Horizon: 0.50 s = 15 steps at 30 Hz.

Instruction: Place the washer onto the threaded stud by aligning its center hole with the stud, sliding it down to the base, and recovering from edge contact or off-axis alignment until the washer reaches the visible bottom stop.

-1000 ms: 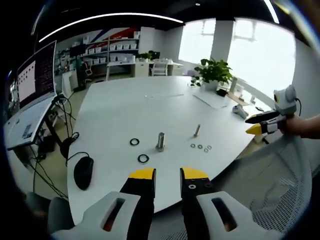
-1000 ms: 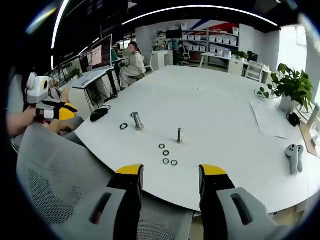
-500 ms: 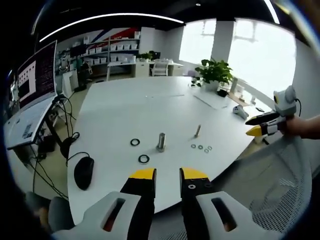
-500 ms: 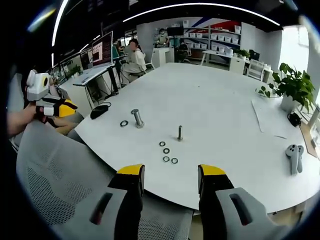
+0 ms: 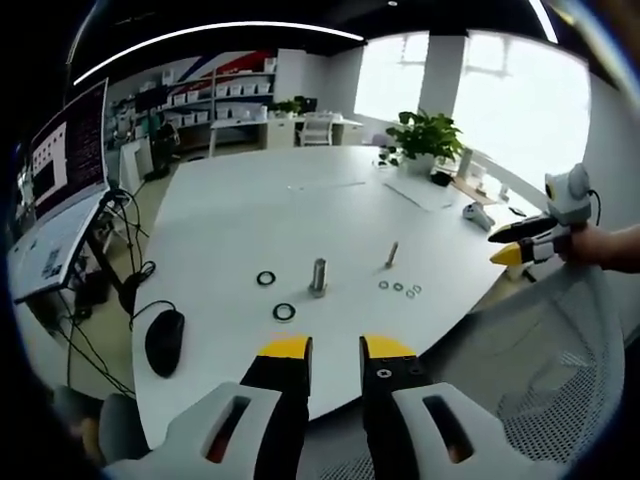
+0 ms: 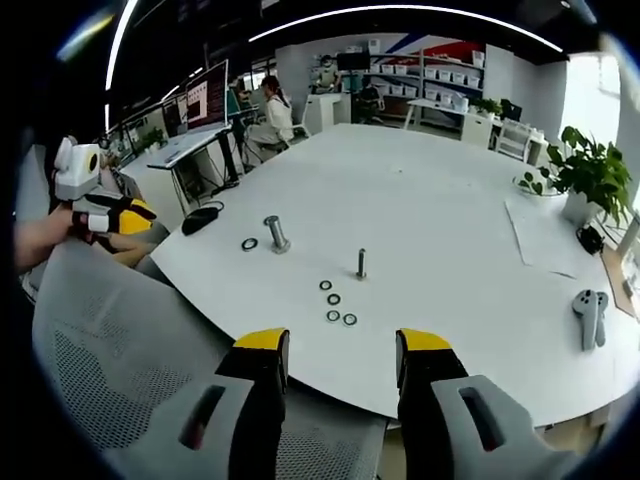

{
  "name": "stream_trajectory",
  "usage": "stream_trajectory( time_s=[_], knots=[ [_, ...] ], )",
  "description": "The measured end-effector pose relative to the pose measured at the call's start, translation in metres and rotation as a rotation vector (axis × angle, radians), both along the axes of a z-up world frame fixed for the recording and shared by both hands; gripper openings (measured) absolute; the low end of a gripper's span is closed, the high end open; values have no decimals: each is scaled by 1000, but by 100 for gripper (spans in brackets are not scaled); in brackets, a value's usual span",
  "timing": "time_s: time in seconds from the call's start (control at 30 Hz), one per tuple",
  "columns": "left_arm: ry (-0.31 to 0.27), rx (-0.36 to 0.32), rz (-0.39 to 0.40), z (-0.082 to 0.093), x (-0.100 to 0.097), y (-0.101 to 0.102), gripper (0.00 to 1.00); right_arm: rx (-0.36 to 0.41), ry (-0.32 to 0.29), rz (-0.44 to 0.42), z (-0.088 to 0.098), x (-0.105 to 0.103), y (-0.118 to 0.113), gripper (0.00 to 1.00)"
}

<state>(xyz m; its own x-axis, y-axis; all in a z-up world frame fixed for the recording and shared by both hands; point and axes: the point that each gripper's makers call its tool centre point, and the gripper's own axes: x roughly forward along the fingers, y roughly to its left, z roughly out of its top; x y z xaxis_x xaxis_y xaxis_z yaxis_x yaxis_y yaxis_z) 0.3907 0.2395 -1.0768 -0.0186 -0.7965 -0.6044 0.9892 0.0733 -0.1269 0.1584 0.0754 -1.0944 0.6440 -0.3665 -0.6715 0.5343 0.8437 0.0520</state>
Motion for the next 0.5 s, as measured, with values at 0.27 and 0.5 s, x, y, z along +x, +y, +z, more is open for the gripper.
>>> stream_trajectory(
  time_s=[0.27,0.5],
  knots=[
    [-5,-5,3,1,2,0,16,-9,8,0,-2,-1,-4,45],
    [-11,-3,-9,0,1,0,16,-13,13,5,-2,-1,-3,45]
  ],
)
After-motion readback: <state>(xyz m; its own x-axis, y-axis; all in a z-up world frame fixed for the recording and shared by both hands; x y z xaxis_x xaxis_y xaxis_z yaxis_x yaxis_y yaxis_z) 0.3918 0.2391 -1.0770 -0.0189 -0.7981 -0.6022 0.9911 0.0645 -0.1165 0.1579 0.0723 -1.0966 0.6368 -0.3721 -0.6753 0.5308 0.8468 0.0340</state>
